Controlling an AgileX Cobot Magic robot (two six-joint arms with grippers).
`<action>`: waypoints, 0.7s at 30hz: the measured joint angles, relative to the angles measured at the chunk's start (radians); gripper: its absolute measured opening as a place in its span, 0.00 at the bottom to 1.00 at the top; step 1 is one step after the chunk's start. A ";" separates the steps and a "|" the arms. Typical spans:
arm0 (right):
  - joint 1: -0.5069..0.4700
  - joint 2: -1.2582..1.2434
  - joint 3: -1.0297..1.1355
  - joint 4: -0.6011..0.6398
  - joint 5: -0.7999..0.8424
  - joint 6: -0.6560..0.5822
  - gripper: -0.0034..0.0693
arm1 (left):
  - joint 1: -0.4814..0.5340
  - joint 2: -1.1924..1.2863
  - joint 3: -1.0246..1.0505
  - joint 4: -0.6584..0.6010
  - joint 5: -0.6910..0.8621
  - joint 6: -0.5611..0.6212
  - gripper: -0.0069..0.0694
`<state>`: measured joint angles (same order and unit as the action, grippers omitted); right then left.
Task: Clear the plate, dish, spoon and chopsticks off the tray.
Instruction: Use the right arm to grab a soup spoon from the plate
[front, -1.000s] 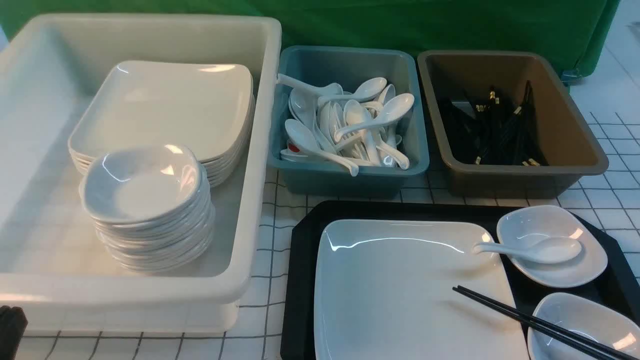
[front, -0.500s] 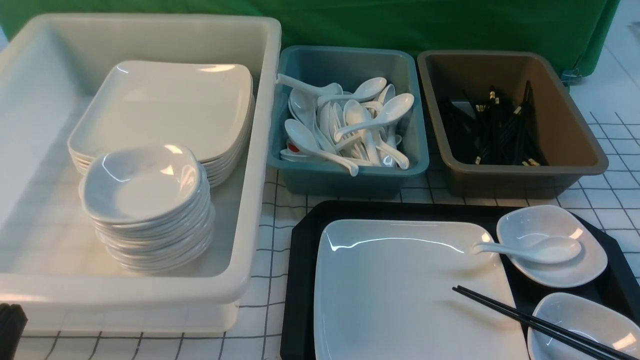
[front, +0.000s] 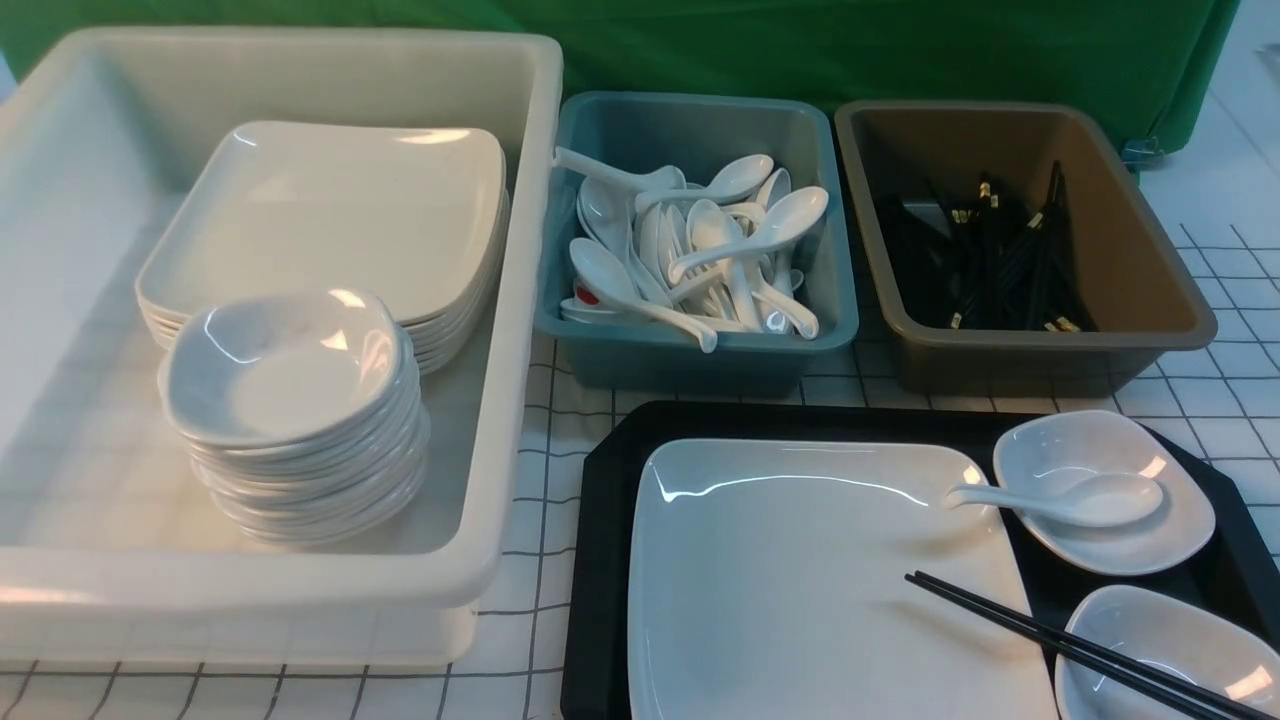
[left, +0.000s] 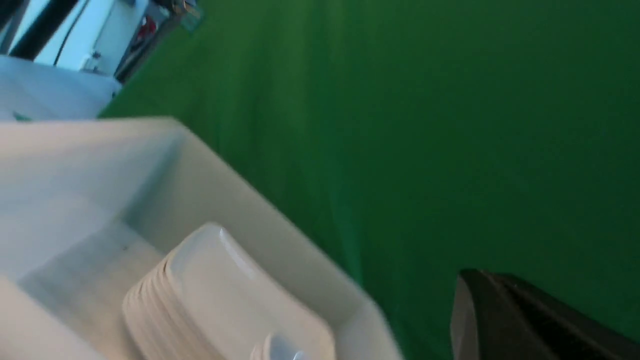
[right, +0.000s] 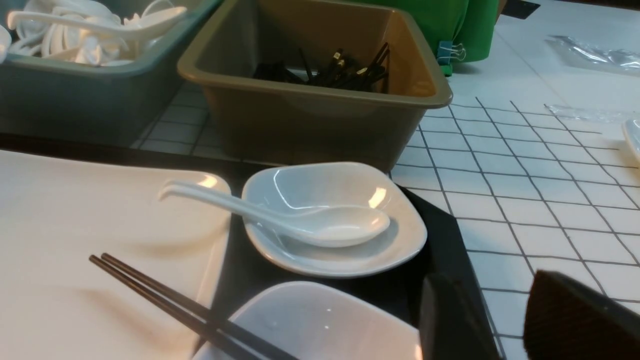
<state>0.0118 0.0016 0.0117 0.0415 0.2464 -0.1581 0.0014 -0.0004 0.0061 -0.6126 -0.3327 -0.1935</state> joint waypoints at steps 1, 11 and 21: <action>0.000 0.000 0.000 0.000 0.000 0.000 0.39 | 0.000 0.000 0.000 0.023 -0.048 -0.044 0.10; 0.000 0.000 0.000 0.000 -0.053 0.000 0.39 | 0.000 0.035 -0.244 0.457 -0.058 -0.250 0.10; 0.000 0.000 0.000 0.153 -0.299 0.381 0.39 | 0.000 0.482 -0.778 0.479 0.883 -0.098 0.10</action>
<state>0.0118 0.0016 0.0117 0.1943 -0.0524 0.2230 0.0014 0.4819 -0.7720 -0.1336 0.5498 -0.2911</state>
